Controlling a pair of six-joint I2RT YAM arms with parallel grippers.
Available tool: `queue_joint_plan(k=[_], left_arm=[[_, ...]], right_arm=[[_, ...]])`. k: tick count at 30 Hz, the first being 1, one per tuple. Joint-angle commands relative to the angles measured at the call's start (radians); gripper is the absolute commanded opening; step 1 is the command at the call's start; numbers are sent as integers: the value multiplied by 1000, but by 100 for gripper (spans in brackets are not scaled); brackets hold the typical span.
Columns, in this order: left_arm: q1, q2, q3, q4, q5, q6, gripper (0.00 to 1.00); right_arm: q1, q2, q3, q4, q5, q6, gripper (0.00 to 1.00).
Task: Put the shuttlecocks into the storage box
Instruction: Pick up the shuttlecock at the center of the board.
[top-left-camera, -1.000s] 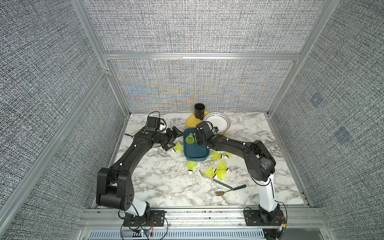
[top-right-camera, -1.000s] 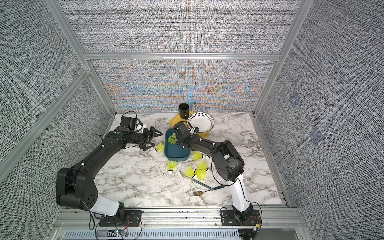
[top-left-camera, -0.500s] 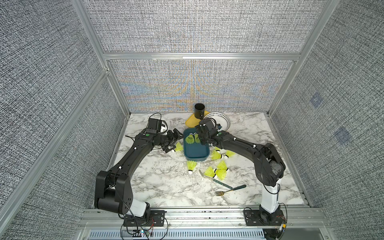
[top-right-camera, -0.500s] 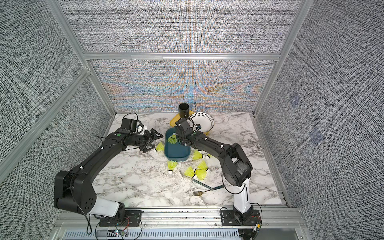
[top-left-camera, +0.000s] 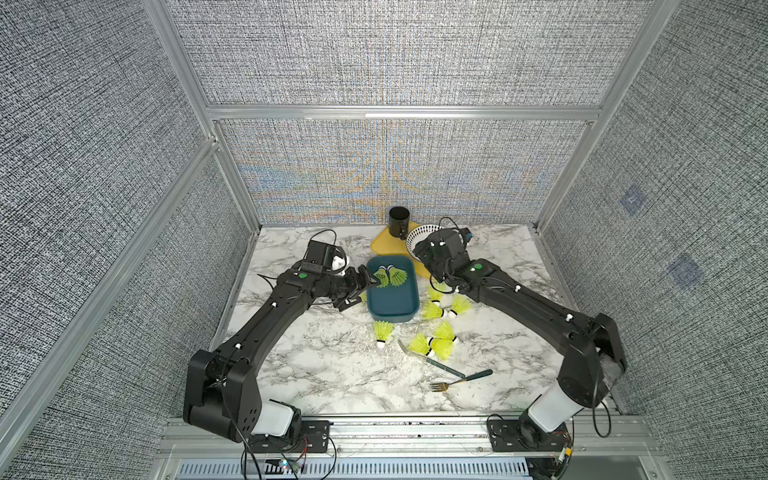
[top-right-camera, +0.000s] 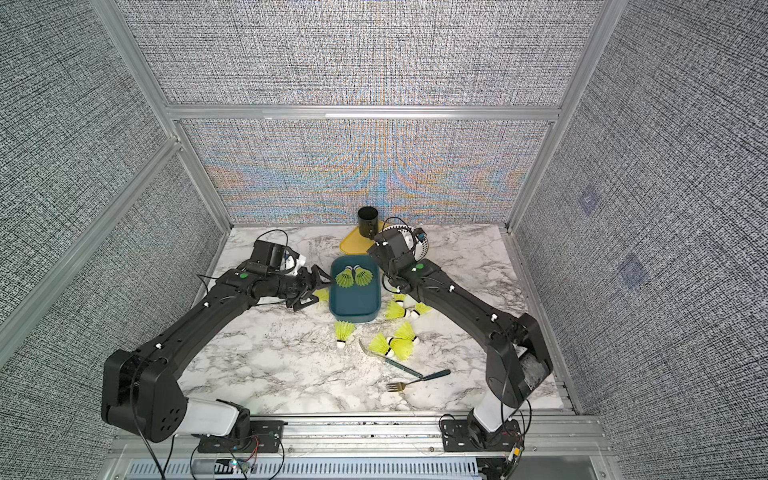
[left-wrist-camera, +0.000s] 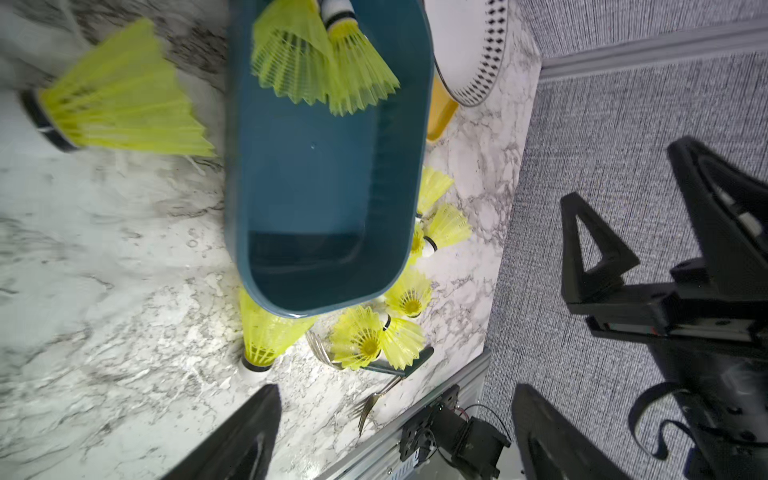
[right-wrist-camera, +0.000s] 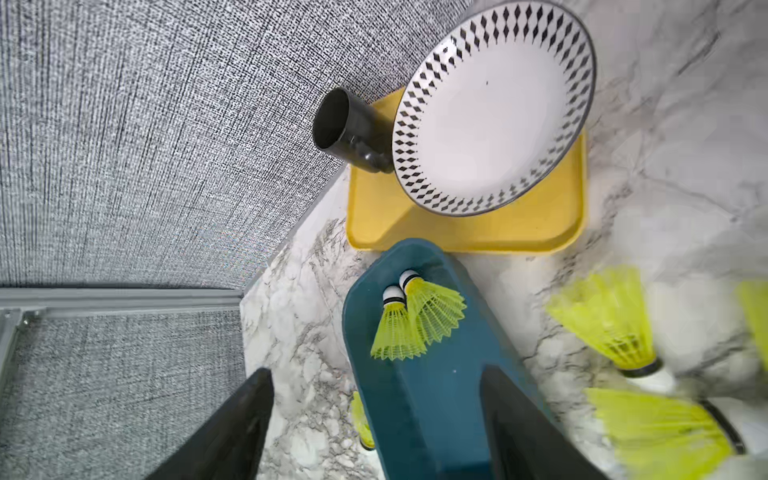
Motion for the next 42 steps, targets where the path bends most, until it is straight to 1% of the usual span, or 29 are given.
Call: queue_joint_plan(k=[1, 5, 8, 10, 11, 12, 13, 16, 17, 21, 24, 28, 32, 37, 39, 42], left_arm=[[-57, 21, 22, -18, 46, 85, 82], [-130, 66, 19, -27, 96, 137, 74], [-178, 95, 25, -45, 109, 174, 70], [-210, 119, 33, -57, 114, 192, 70], [-227, 133, 36, -61, 116, 196, 70], [-244, 148, 39, -61, 119, 199, 71], [-259, 162, 43, -61, 121, 202, 71], [-307, 206, 59, -65, 98, 212, 71], [-323, 222, 66, -69, 88, 217, 72], [-373, 286, 116, -109, 29, 249, 72], [-397, 333, 141, -112, -1, 258, 68], [-419, 388, 175, -117, -22, 272, 61], [-429, 421, 197, -130, -63, 283, 59], [-439, 455, 216, -135, -70, 297, 54], [-442, 453, 229, -163, -106, 311, 54], [-442, 430, 233, -168, -122, 314, 55]], right_arm=[[-16, -77, -60, -58, -89, -243, 77], [-32, -220, -222, -34, -210, -352, 76], [-64, -310, -295, -76, -314, -410, 77], [-81, -351, -323, -126, -375, -452, 83], [-85, -371, -337, -151, -393, -473, 88], [-86, -392, -355, -175, -409, -489, 95], [-90, -410, -370, -195, -422, -499, 99], [-115, -471, -423, -252, -466, -502, 99], [-126, -494, -439, -271, -478, -500, 99], [-159, -576, -472, -356, -486, -493, 99], [-175, -629, -483, -389, -495, -493, 99], [-190, -668, -500, -419, -516, -491, 99], [-198, -687, -528, -428, -552, -497, 98], [-214, -715, -575, -433, -616, -498, 98], [-224, -712, -592, -456, -639, -495, 98], [-231, -720, -597, -468, -660, -496, 98]])
